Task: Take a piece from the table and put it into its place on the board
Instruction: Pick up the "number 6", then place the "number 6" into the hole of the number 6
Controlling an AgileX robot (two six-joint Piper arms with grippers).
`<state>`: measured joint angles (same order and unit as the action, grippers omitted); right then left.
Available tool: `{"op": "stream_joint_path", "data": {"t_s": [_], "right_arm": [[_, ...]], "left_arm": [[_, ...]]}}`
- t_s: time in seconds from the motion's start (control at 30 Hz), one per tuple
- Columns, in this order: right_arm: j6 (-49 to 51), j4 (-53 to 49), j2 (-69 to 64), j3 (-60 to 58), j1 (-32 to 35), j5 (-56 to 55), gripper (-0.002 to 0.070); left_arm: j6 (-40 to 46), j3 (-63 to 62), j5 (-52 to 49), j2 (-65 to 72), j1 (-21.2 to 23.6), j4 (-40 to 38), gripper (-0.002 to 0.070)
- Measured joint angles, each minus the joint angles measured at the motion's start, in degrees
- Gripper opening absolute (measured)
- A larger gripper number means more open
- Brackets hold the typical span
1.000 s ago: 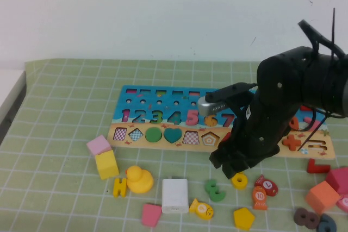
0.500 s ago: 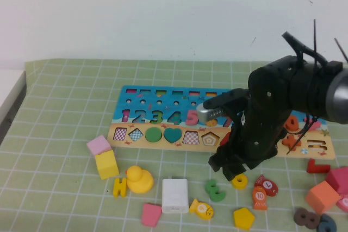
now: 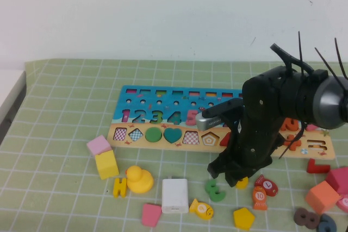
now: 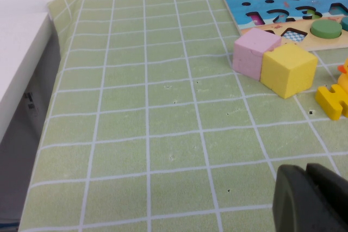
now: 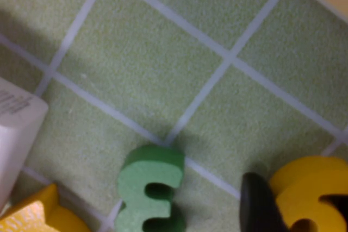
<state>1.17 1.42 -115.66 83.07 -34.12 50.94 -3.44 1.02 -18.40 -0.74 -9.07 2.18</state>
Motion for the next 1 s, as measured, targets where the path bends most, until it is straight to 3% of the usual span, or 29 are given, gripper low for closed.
{"op": "stream_joint_path", "data": {"t_s": [0.1, 0.4, 0.67, 1.0], "right_arm": [[0.08, 0.05, 0.00, 0.13, 0.00, 0.00, 0.0277], [0.12, 0.14, -0.10, 9.67, 0.00, 3.90, 0.0277], [1.52, -0.11, -2.90, 19.37, 0.00, -4.94, 0.0277], [10.06, -3.61, -12.43, 28.19, 1.73, -4.70, 0.0277]], "left_arm": [[0.00, 0.00, 0.00, 0.00, 0.00, 0.00, -0.0002], [0.00, 0.00, 0.00, 0.00, 0.00, 0.00, -0.0002], [0.00, 0.00, 0.00, 0.00, 0.00, 0.00, -0.0002], [0.00, 0.00, 0.00, 0.00, 0.00, 0.00, -0.0002]]}}
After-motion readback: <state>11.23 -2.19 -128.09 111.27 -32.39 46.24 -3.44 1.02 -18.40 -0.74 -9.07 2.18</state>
